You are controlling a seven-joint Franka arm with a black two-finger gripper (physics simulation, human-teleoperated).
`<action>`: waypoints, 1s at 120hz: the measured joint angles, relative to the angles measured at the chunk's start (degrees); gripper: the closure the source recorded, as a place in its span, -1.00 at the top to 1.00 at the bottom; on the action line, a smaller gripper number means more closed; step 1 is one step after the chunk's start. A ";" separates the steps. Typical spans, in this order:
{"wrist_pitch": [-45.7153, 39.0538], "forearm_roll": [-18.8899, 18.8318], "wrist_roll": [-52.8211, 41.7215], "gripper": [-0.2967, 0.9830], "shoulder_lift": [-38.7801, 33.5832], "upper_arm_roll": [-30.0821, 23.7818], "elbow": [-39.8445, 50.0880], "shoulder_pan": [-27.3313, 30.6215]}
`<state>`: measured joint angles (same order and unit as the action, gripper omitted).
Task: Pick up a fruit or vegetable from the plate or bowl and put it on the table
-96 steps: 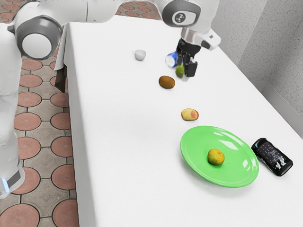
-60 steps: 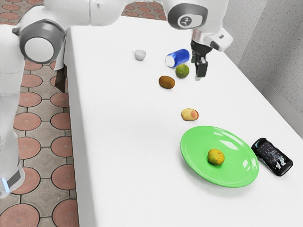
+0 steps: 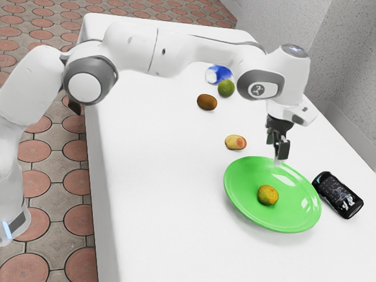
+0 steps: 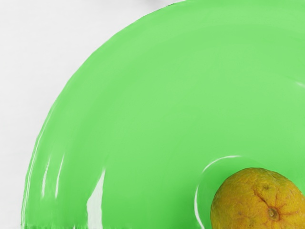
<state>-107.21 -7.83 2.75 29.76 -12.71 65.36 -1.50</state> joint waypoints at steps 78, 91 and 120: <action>5.55 1.74 37.43 0.54 5.74 -6.30 0.91 1.85; 5.61 -0.32 40.40 0.54 6.81 -8.80 -1.04 1.81; 5.63 -3.52 45.35 0.54 9.26 -10.66 -4.49 1.87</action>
<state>-101.58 -11.35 48.10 39.02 -23.37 60.87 0.37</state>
